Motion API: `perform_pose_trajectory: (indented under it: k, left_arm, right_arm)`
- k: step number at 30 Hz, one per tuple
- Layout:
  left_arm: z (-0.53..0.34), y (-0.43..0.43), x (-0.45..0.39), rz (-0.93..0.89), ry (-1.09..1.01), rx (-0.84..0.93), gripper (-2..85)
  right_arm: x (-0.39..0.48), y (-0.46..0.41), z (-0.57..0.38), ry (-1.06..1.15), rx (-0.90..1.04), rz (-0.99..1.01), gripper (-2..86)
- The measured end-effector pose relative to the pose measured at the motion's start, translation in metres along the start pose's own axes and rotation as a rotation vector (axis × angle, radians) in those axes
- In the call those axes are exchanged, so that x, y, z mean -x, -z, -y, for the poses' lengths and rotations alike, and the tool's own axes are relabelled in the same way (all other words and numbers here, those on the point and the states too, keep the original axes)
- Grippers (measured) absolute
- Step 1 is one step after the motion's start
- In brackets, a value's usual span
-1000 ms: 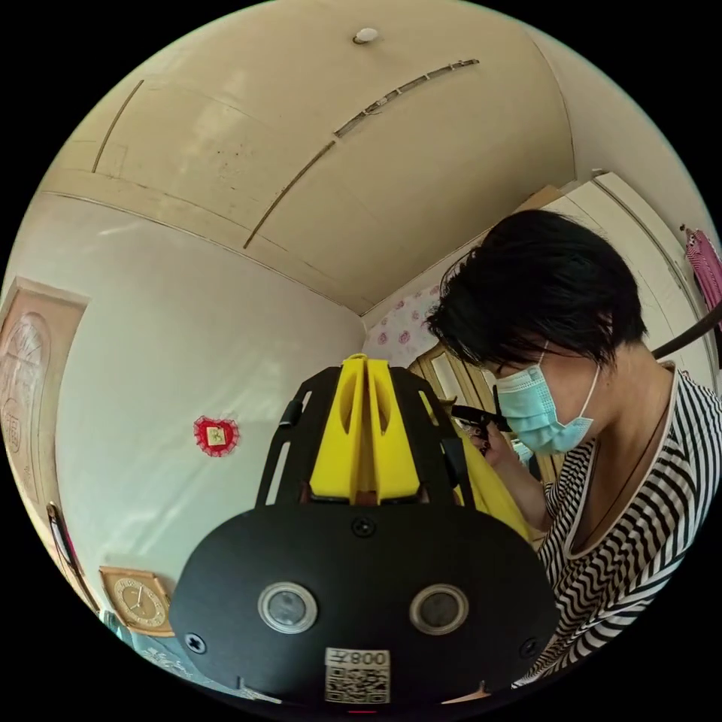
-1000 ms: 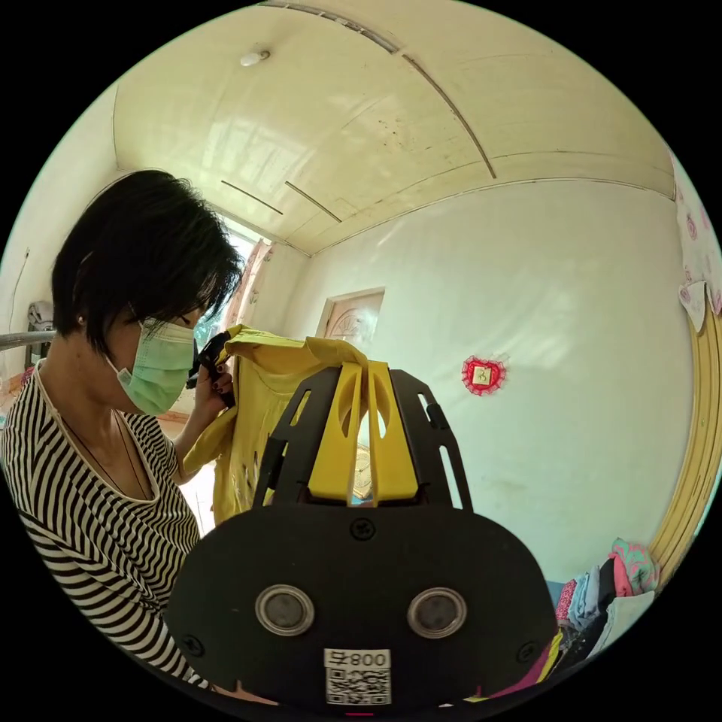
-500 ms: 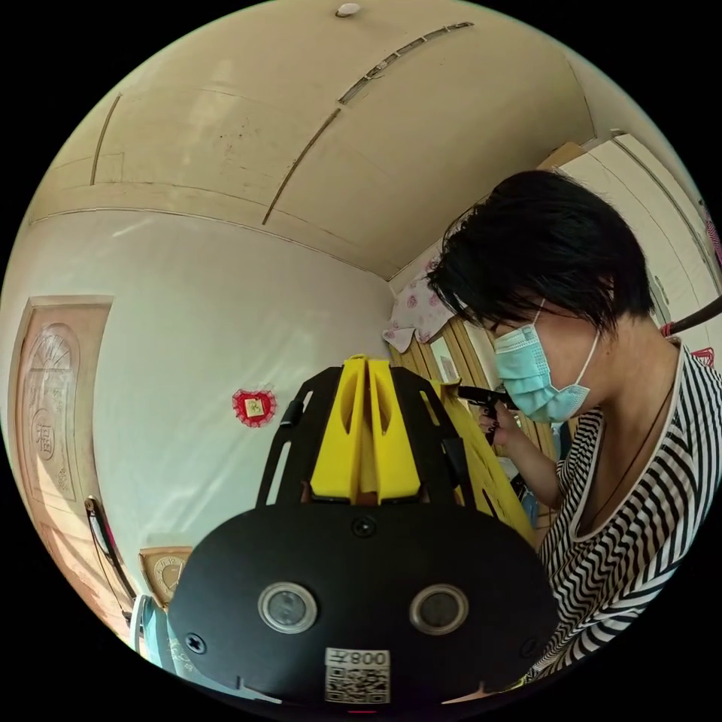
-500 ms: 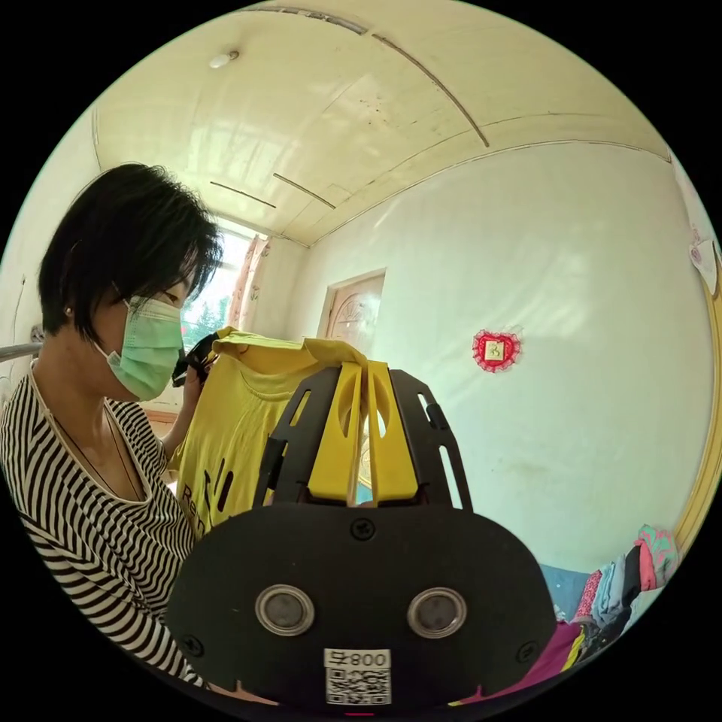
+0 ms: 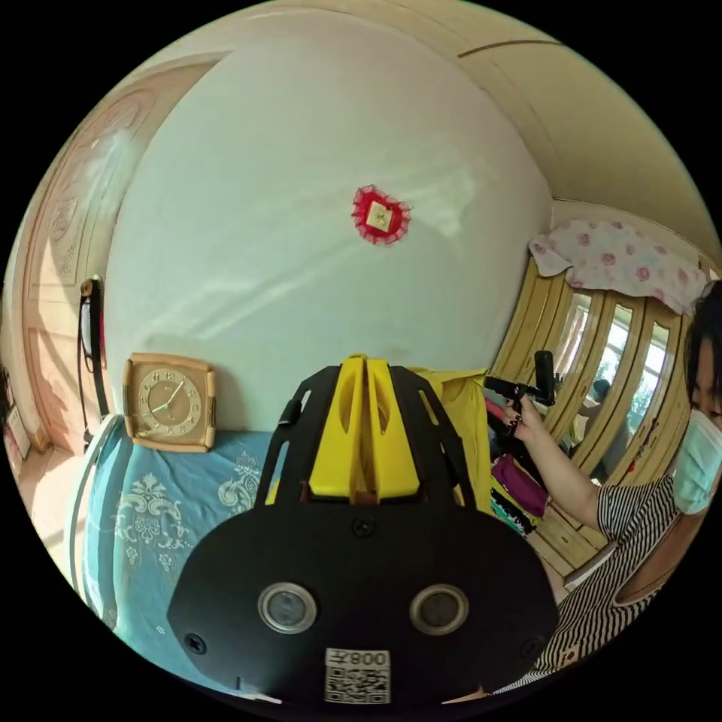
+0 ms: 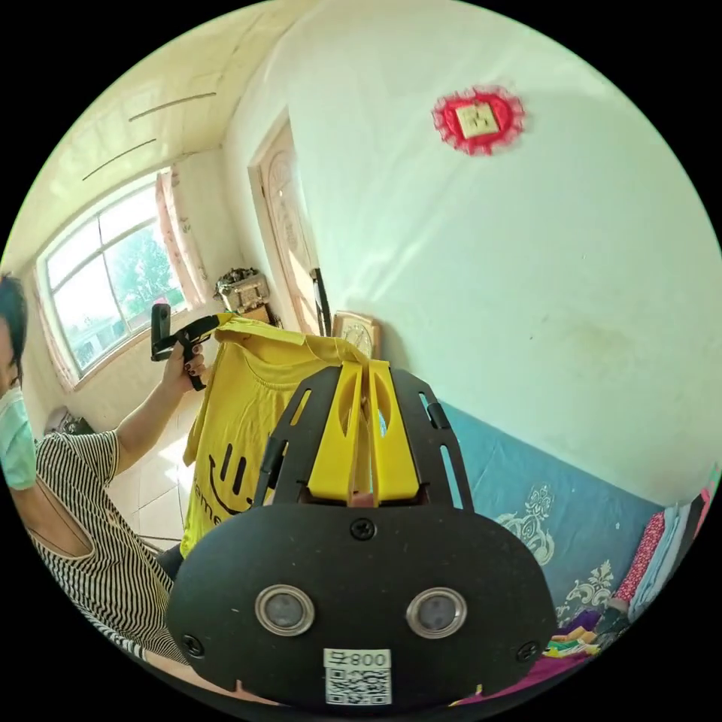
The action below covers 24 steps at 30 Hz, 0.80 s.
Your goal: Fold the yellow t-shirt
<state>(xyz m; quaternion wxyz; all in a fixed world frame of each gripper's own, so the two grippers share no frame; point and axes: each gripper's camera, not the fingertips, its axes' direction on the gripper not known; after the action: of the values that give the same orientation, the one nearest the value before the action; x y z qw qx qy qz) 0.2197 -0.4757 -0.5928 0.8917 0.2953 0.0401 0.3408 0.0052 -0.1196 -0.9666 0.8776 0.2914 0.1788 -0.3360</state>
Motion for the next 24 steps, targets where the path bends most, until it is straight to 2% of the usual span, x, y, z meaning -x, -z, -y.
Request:
perform_pose_trajectory:
  k: [4, 6, 8, 11, 14, 18, 24]
  left_arm:
    - [-0.051, -0.131, 0.119, 0.049, 0.211, 0.159, 1.3]
    - [-0.103, -0.203, 0.186, 0.166, 0.340, 0.306, 2.3]
    - [-0.148, -0.238, 0.226, 0.226, 0.415, 0.402, 3.2]
    - [-0.219, -0.259, 0.270, 0.180, 0.471, 0.431, 5.5]
    - [-0.285, -0.258, 0.289, 0.177, 0.490, 0.494, 7.7]
    - [-0.364, -0.248, 0.295, 0.276, 0.522, 0.587, 9.2]
    - [-0.428, -0.279, 0.311, 0.364, 0.584, 0.643, 9.5]
  right_arm:
    - [-0.094, -0.176, -0.004, -0.189, 0.230, -0.069, 2.2]
    - [-0.148, -0.271, -0.035, -0.322, 0.372, -0.162, 2.7]
    - [-0.176, -0.320, -0.069, -0.388, 0.429, -0.142, 3.3]
    - [-0.187, -0.368, -0.131, -0.418, 0.428, -0.057, 4.6]
    - [-0.161, -0.406, -0.194, -0.389, 0.489, -0.001, 6.0]
    - [-0.123, -0.459, -0.249, -0.335, 0.617, -0.123, 7.5]
    - [-0.123, -0.529, -0.280, -0.405, 0.681, -0.201, 8.1]
